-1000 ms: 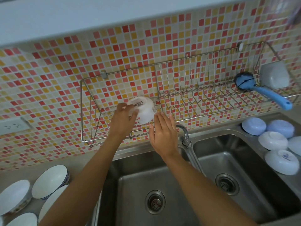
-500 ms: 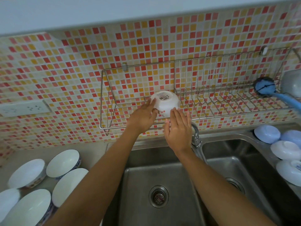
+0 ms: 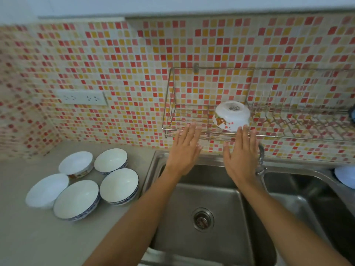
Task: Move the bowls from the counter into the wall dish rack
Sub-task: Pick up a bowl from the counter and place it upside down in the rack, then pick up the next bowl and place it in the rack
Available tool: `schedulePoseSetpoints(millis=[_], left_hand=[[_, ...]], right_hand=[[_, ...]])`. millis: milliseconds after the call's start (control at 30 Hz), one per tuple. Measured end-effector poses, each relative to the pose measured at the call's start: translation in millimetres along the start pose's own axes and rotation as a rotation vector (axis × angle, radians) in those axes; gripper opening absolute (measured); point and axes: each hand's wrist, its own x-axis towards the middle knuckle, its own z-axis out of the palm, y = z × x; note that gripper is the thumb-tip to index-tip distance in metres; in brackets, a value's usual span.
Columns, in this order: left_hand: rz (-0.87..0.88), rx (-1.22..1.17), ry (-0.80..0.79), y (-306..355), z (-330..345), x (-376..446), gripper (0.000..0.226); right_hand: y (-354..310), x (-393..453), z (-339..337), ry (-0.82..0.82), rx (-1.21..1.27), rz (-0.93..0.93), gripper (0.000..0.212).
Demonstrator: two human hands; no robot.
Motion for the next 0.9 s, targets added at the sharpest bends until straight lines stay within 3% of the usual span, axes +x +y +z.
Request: schedulePoseSetpoints(millis=[133, 267, 433, 733, 900], left_hand=[[-0.107, -0.085, -0.026, -30, -8, -47, 0.06], [-0.273, -0.142, -0.059, -85, -28, -100, 0.057], [-0.52, -0.116, -0.013, -174, -48, -171, 0.055], [-1.023, -0.127, 0.064, -322, -74, -288, 0.061], [-1.306, -0.366, 0.174, -374, -66, -329, 0.068]], right_hand=[[-34, -18, 14, 0.061, 0.235, -0.202, 0.054], [-100, -51, 47, 0.0, 0.435, -0.255, 0.043], [-199, -87, 89, -0.272, 0.581, -0.318, 0.04], [-361, -113, 144, -0.678, 0.591, -0.424, 0.041], [-424, -126, 189, -0.856, 0.506, -0.466, 0.045]])
